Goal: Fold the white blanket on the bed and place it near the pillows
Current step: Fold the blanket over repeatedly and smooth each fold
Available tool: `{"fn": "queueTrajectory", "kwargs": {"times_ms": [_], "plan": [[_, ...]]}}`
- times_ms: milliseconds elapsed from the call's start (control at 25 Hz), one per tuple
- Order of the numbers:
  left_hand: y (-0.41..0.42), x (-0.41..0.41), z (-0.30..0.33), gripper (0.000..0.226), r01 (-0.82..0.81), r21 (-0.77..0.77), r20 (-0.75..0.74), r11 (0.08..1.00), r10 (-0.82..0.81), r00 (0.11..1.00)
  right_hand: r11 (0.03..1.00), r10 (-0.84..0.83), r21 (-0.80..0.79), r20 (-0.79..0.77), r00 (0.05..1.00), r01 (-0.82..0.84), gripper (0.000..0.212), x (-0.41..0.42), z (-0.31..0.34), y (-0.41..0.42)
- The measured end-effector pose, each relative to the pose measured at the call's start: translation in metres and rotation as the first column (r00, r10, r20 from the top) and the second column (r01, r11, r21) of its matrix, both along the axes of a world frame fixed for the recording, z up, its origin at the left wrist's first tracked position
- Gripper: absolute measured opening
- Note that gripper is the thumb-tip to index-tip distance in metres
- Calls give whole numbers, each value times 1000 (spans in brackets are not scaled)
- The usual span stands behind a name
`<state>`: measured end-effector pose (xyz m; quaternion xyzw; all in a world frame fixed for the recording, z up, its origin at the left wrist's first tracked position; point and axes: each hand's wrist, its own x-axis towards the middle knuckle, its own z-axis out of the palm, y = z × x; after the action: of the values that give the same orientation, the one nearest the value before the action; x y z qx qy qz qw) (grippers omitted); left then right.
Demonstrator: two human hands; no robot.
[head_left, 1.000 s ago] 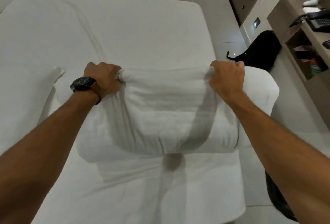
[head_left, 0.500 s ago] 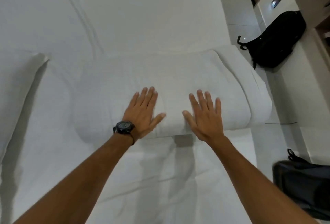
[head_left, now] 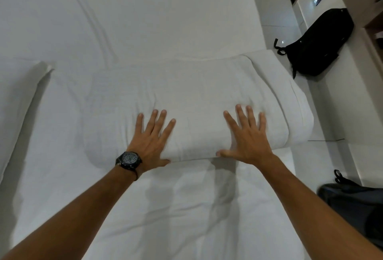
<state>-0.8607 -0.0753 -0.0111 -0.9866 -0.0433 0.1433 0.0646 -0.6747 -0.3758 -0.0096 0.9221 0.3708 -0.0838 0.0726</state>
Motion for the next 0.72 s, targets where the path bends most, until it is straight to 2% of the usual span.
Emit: {"fn": "queueTrajectory", "kwargs": {"times_ms": [80, 120, 240, 320, 400, 520, 600, 720], "plan": [[-9, -1, -6, 145, -47, 22, -52, 999, 48, 997, 994, -18, -107, 24, 1000, 20, 140, -2, -6, 6], [-14, 1, -8, 140, -66, 7, -66, 998, 67, 996, 989, -43, -137, 25, 999, 46, 131, -4, -9, 9], [-18, 14, -1, 94, -75, -63, 7, 995, 76, 997, 996, -30, -74, 123, 992, 40, 77, -12, -12, 18], [-17, 23, 14, 67, -107, -126, 47, 986, 114, 992, 997, -54, -41, 108, 993, 59, 40, -9, 1, 21], [-16, 17, 23, 57, -114, -151, 16, 982, 118, 993, 995, -94, -16, 70, 993, 96, 24, -15, 17, 18], [-29, -25, 31, 64, -70, -246, 25, 967, 79, 997, 983, -149, 117, 62, 987, 141, 37, -54, 28, -11], [-49, -64, 35, 80, -26, -299, -1, 954, 27, 1000, 968, -164, 197, 24, 986, 156, 48, -100, 29, -38], [-67, -108, 24, 103, 27, -284, -72, 959, -50, 996, 947, -208, 240, -48, 977, 214, 73, -152, 20, -71]]}}
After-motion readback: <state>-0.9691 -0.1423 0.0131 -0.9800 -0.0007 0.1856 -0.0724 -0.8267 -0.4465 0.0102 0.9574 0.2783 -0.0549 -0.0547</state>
